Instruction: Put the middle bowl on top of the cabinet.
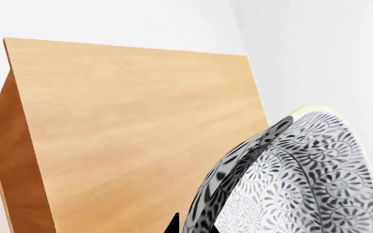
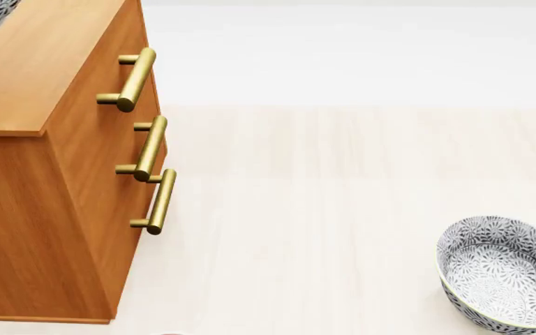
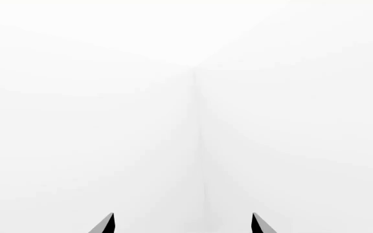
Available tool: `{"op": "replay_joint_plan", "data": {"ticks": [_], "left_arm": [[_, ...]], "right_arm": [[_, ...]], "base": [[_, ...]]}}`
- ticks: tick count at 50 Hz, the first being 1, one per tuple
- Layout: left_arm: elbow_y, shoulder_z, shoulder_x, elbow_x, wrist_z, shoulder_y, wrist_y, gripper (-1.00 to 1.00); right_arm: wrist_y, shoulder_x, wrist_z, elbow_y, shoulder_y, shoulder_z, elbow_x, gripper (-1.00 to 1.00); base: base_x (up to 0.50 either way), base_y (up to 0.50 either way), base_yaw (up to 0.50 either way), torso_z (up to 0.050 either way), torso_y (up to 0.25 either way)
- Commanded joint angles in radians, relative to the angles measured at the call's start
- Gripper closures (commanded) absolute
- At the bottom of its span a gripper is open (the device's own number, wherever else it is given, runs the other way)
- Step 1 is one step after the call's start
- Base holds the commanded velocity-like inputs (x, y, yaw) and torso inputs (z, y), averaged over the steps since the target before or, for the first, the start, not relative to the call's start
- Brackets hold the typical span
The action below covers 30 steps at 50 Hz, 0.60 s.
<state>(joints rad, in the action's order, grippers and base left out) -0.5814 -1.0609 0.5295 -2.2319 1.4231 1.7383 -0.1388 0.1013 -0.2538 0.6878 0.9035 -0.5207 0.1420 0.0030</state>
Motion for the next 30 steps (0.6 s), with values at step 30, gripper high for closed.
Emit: {"op": "replay_joint_plan", "data": {"ticks": [30], "left_arm": [[-0.059, -0.051, 0.026, 0.042, 0.006, -0.099, -0.032, 1.00]], "right_arm": [[0.015, -0.013, 0.018, 0.006, -0.016, 0.008, 0.008, -1.00]], "base": [[0.00, 0.00, 0.00, 0.000, 0.000]]}}
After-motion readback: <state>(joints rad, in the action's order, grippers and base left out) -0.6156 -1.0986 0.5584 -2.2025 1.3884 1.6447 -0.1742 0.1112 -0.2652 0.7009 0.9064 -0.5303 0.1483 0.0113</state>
